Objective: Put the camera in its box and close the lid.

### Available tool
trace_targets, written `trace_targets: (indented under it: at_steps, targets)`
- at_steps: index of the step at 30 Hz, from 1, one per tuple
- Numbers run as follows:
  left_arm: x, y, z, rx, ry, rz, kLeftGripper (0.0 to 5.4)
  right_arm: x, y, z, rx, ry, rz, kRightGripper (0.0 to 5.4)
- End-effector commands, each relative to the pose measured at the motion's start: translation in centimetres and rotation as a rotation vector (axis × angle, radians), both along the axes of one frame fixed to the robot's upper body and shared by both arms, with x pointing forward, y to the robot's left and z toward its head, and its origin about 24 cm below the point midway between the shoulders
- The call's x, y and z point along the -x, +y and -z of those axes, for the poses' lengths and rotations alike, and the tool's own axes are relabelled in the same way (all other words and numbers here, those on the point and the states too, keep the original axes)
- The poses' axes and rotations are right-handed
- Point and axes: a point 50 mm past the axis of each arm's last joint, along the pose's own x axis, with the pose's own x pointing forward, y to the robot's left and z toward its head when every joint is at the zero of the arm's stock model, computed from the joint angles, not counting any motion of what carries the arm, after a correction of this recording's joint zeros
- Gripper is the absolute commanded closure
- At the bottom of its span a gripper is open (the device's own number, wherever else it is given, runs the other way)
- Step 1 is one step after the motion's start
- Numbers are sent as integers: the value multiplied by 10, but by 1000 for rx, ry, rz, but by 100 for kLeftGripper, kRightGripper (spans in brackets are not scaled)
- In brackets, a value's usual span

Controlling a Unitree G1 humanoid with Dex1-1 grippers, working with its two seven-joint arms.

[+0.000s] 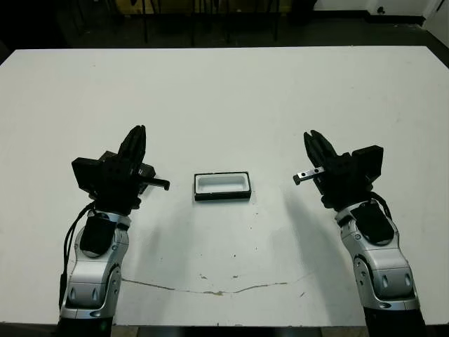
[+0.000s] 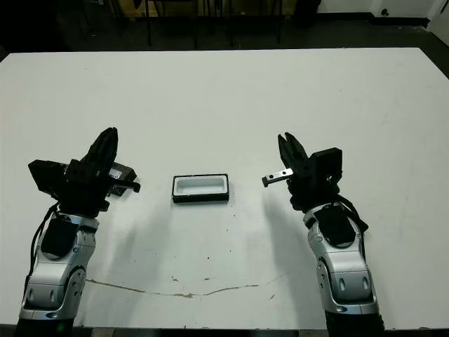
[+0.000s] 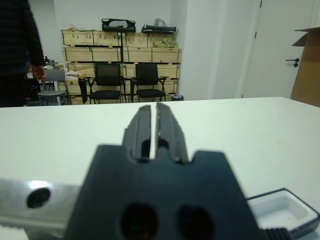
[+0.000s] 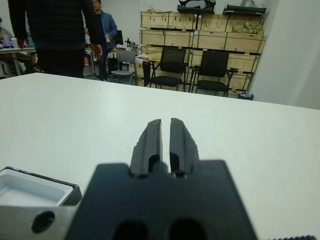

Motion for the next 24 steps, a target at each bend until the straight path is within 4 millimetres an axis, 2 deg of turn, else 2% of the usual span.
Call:
trace_targets:
  at_steps: [1, 12, 18, 24]
  targets:
    - [-1, 4, 3, -11, 16, -4, 539, -1, -1, 3, 13, 7, 3, 540]
    - [1, 3, 4, -17, 23, -11, 539, 0, -4, -1, 22, 3, -16, 540]
    - [1, 3, 5, -18, 21, -9, 539, 6, -24, -27, 46, -52, -40, 540]
    - [1, 2, 5, 2, 24, -8, 539, 20, -54, -57, 95, -97, -63, 540]
